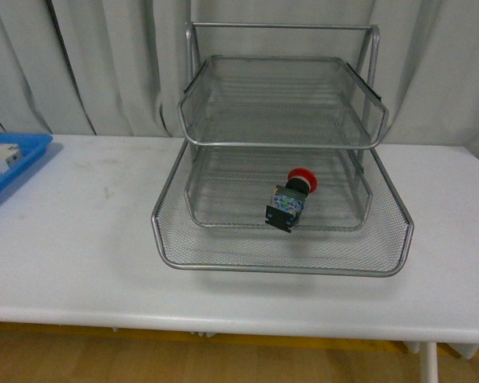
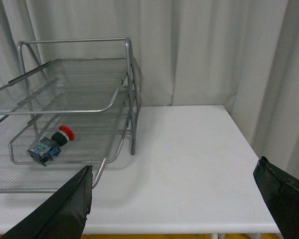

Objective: Place button on rack with both arms

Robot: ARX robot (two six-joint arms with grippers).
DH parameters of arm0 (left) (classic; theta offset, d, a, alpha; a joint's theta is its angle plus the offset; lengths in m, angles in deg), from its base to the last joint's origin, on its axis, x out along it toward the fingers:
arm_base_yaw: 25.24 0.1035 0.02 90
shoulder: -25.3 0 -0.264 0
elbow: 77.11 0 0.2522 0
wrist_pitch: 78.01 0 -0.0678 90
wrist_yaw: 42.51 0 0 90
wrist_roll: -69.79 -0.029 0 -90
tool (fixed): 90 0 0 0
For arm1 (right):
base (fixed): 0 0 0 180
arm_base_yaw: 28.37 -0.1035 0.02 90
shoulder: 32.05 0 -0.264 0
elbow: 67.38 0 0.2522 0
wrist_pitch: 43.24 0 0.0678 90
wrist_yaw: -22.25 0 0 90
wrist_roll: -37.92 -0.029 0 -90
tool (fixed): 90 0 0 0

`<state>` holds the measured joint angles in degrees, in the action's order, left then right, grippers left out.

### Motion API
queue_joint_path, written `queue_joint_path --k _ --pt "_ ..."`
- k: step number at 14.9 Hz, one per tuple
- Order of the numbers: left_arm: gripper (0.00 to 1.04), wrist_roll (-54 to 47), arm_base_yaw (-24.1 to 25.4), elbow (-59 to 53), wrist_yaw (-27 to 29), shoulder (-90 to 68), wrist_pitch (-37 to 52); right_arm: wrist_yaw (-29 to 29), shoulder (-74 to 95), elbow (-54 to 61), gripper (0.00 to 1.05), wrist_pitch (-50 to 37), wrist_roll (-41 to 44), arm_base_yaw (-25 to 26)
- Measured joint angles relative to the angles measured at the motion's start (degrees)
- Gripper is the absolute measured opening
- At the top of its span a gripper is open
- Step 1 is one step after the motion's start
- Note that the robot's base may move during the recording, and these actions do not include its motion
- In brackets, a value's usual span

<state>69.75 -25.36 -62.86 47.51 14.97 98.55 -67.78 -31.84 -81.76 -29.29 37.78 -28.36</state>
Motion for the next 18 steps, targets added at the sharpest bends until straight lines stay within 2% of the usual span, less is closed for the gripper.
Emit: queue_joint_path --k 1,3,10,13,17,18 --pt "0.02 0.0 0.0 0.0 0.0 0.5 -0.5 0.0 0.0 0.0 0.98 0.0 0.0 0.0" --pt "0.02 0.0 0.0 0.0 0.0 8.4 -11.2 0.0 0.0 0.0 0.98 0.0 0.0 0.0" --pt "0.02 0.0 0.0 0.0 0.0 9.8 -10.5 0.0 0.0 0.0 0.98 0.0 0.0 0.0" --pt "0.38 0.0 0.0 0.0 0.0 9.8 -10.5 0.0 0.0 0.0 0.98 0.0 0.0 0.0" --pt "0.94 0.0 0.0 0.0 0.0 9.8 -10.5 0.0 0.0 0.0 0.98 0.0 0.0 0.0" --pt "0.99 0.0 0.0 0.0 0.0 9.8 -10.5 0.0 0.0 0.0 0.98 0.0 0.0 0.0"
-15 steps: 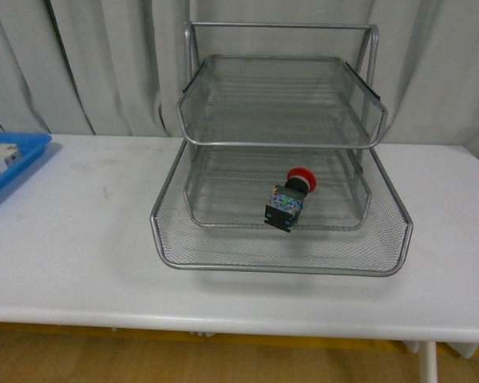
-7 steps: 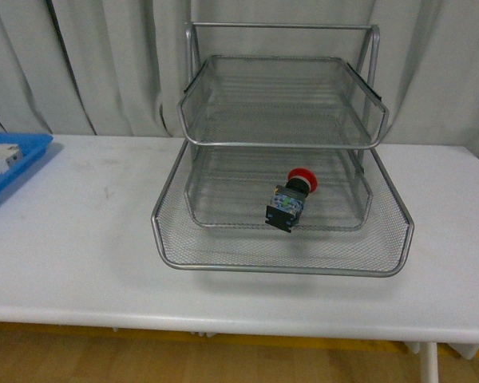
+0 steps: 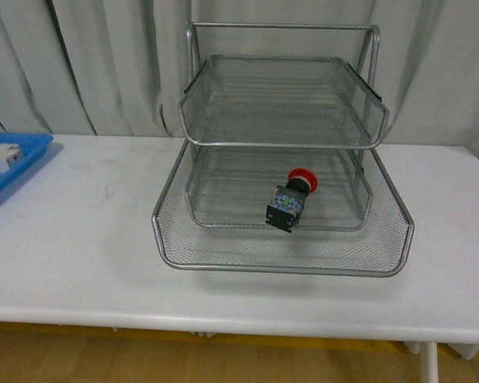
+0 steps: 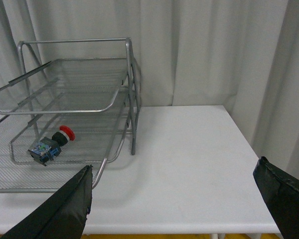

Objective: Place button on rack with both arms

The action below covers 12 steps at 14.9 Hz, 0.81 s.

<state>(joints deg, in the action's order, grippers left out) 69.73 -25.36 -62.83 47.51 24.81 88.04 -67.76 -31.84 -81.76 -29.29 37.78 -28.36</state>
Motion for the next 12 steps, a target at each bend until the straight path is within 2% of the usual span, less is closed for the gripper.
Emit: queue_joint_path --k 4,5,6,8,10,12 --pt "0.98 0.0 0.0 0.0 0.0 0.0 0.0 1.2 0.2 0.0 0.98 -0.2 -0.4 0.5" --pt "0.98 0.0 0.0 0.0 0.0 0.0 0.0 7.2 4.3 -0.1 0.98 -5.2 -1.9 3.1" --pt "0.98 0.0 0.0 0.0 0.0 0.0 0.0 9.5 12.8 -0.8 0.98 -12.5 -3.4 3.8" --pt "0.98 0.0 0.0 0.0 0.0 0.0 0.0 9.4 32.5 -4.5 0.98 -28.4 -6.3 0.4" --pt "0.98 0.0 0.0 0.0 0.0 0.0 0.0 7.5 50.3 -12.1 0.98 -38.5 -8.9 -4.3" --pt "0.98 0.0 0.0 0.0 0.0 0.0 0.0 6.4 64.8 -20.8 0.98 -37.3 -10.9 -8.3"
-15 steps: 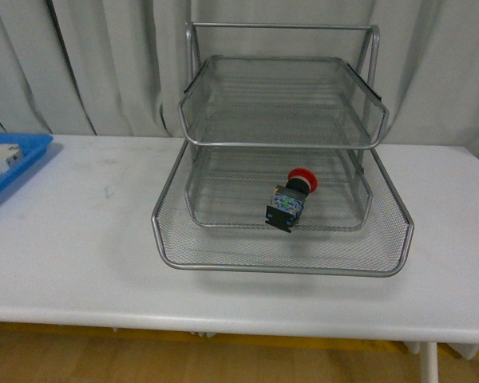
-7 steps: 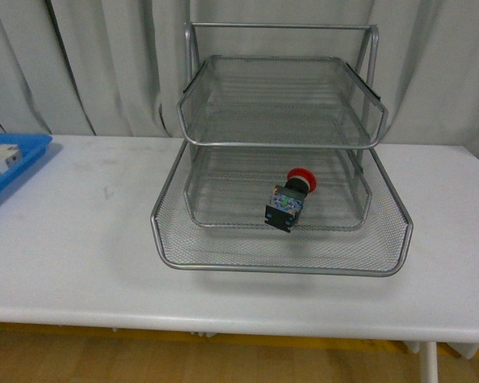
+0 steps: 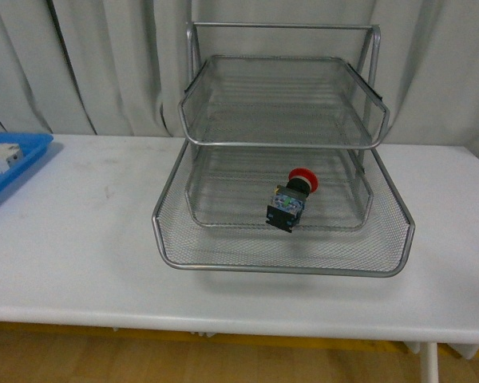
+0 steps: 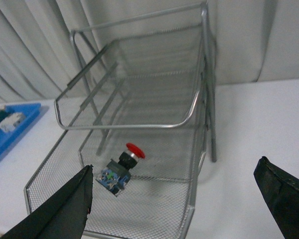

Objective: Place button on rack with both arms

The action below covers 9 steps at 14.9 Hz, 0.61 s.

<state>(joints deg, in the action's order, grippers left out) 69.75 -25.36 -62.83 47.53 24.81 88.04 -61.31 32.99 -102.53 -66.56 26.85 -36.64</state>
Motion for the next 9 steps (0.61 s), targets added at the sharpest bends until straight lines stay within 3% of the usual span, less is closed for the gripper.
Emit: queue_joint_path --k 4,6,7,9 --pt "0.98 0.0 0.0 0.0 0.0 0.0 0.0 -3.0 15.7 -12.8 0.96 7.3 -0.1 -7.3" --pt "0.98 0.0 0.0 0.0 0.0 0.0 0.0 -4.1 18.5 -15.1 0.72 10.6 1.7 -9.6" --pt "0.98 0.0 0.0 0.0 0.0 0.0 0.0 -4.0 20.5 -16.3 0.48 12.4 2.0 -10.2" --pt "0.98 0.0 0.0 0.0 0.0 0.0 0.0 -3.3 21.5 -17.1 0.32 13.4 1.9 -11.0"
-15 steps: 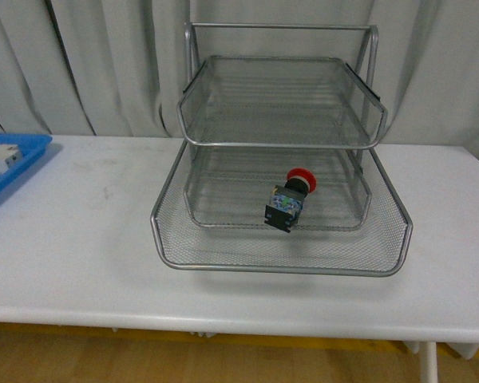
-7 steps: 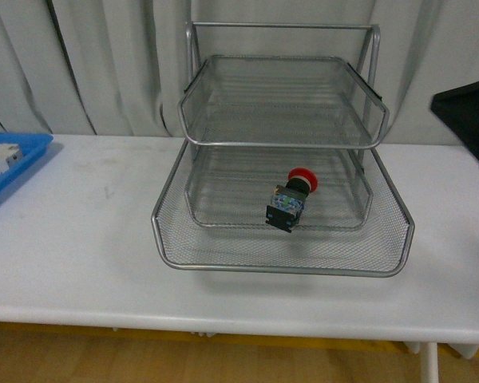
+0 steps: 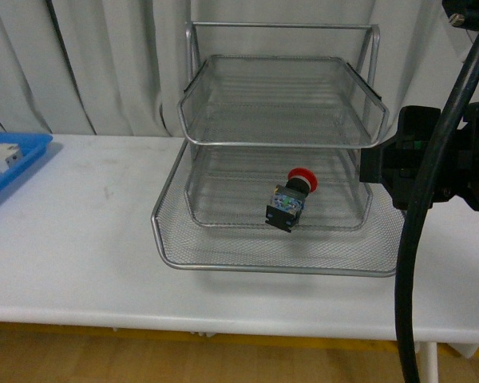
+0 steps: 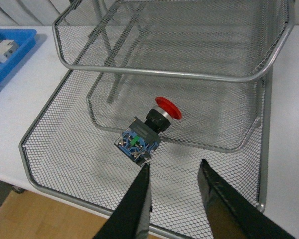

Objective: Place button on rack with both arms

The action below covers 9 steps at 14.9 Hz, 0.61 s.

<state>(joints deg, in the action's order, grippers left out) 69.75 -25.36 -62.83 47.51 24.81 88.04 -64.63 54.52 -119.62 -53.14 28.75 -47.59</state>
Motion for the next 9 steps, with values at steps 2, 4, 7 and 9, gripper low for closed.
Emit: queue_joint_path --k 2,4,7,9 --pt "0.98 0.0 0.0 0.0 0.0 0.0 0.0 1.7 1.4 -1.1 0.12 1.6 -0.2 -0.9" --pt "0.98 0.0 0.0 0.0 0.0 0.0 0.0 3.0 3.5 -2.2 0.02 2.3 0.0 -2.3" --pt "0.98 0.0 0.0 0.0 0.0 0.0 0.0 4.4 7.6 -4.1 0.02 5.5 1.2 -4.2" --pt "0.98 0.0 0.0 0.0 0.0 0.0 0.0 6.2 9.9 -4.5 0.02 7.8 1.3 -5.4"
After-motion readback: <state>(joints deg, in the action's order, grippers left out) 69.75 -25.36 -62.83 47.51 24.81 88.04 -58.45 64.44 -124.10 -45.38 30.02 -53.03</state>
